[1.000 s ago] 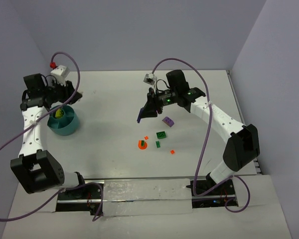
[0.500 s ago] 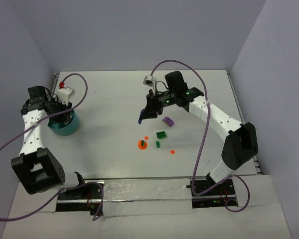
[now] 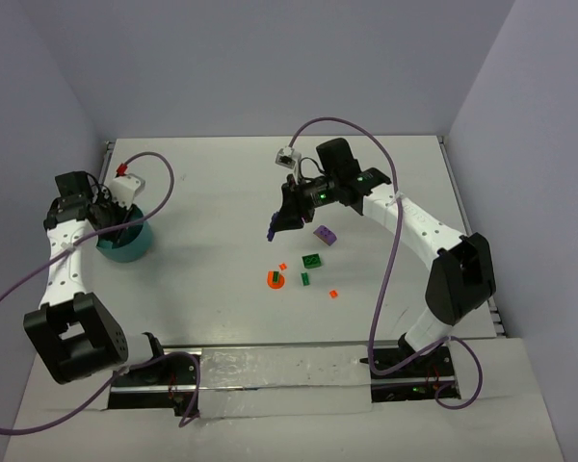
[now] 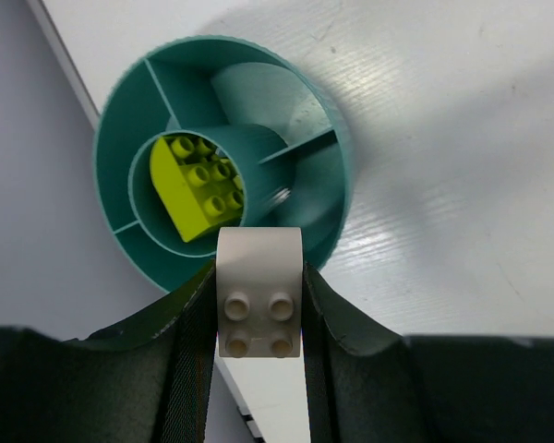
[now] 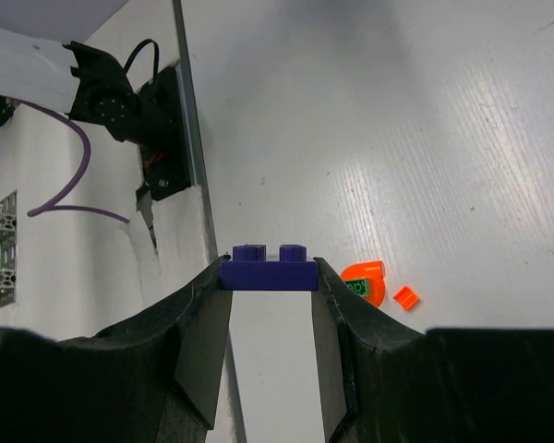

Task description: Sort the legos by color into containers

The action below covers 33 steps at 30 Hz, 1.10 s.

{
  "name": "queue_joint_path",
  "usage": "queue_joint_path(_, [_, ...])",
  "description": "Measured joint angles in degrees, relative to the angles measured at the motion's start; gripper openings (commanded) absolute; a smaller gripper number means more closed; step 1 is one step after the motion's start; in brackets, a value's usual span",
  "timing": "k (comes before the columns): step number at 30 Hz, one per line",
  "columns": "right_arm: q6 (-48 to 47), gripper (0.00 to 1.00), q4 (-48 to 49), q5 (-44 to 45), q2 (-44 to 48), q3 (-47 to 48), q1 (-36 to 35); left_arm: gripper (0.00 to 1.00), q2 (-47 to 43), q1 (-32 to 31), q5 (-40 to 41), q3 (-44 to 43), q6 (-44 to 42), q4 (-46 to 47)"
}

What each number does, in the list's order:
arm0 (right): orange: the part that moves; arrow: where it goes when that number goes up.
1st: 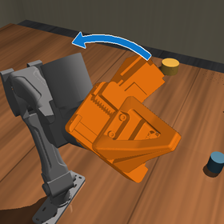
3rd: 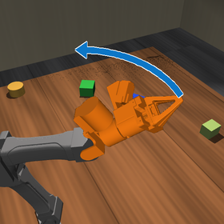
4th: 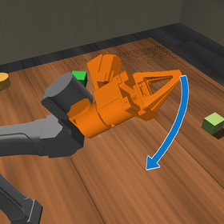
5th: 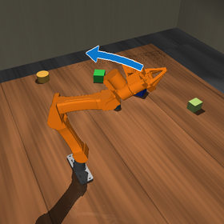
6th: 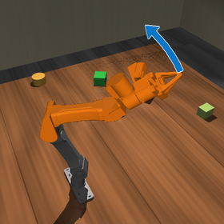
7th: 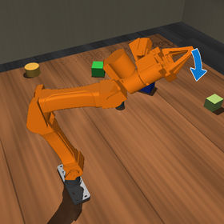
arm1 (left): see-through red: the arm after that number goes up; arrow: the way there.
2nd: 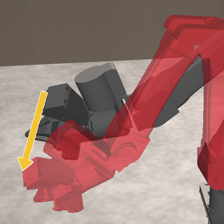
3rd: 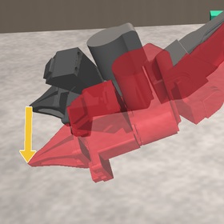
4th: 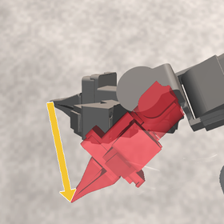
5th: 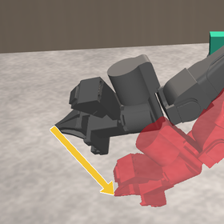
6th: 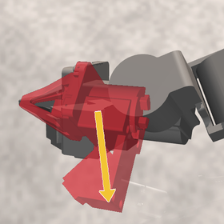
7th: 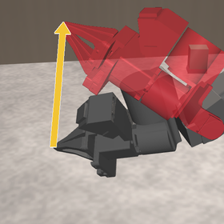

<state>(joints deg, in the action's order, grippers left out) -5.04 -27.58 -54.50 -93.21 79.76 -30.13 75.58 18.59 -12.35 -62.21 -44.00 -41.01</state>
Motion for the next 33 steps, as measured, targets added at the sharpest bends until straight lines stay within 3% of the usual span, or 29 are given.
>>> queue_joint_path(15, [0.0, 0.00, -1.1, -0.2, -1.3, 1.3, 0.0, 0.46, -2.3, 0.0, -0.6, 3.0, -5.9, 3.3])
queue_joint_path(33, [0.0, 0.00, -1.3, -0.6, -1.8, 1.7, 0.0, 0.58, -2.3, -1.7, -1.0, 4.7, -6.2, 7.4])
